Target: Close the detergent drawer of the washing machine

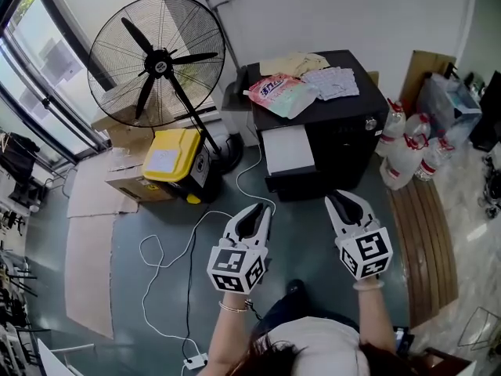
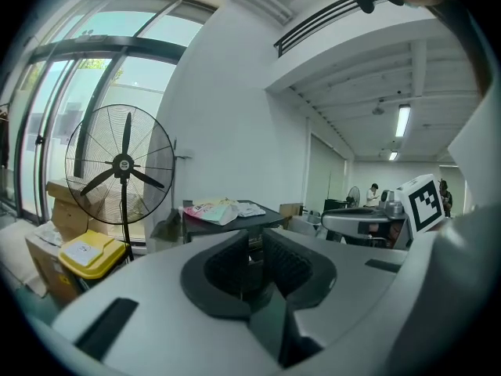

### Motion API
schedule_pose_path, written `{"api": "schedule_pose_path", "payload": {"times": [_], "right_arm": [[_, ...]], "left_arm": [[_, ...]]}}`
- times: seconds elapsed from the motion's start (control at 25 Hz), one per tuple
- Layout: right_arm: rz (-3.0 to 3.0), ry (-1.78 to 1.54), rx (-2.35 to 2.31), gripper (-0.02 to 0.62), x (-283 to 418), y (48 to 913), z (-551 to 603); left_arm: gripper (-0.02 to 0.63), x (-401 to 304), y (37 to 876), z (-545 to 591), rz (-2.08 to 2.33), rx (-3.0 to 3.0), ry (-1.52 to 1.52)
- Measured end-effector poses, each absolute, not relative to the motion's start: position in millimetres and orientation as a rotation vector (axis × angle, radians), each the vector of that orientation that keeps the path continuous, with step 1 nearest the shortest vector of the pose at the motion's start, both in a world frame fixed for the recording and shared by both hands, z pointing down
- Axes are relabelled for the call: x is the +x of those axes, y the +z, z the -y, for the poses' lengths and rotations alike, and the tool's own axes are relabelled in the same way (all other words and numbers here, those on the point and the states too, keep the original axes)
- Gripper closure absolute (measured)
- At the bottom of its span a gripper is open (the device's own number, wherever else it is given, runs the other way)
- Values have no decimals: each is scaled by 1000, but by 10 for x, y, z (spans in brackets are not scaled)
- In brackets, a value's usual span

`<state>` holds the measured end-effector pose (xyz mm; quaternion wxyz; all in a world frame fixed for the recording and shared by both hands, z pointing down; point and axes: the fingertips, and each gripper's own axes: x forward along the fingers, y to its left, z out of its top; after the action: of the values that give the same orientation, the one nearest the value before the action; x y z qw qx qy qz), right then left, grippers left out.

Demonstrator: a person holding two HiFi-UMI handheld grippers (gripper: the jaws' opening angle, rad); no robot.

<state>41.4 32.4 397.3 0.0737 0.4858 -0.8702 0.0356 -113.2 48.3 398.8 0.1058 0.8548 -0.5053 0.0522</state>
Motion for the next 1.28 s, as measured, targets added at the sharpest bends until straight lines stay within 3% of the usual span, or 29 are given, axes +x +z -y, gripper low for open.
{"api": "schedule_pose_path", "payload": {"times": [1.28], "right_arm": [[2444,323,1371,506,587,5214,863]], "left_arm": [[531,-1326,5329,643,1516,2372,283]]}}
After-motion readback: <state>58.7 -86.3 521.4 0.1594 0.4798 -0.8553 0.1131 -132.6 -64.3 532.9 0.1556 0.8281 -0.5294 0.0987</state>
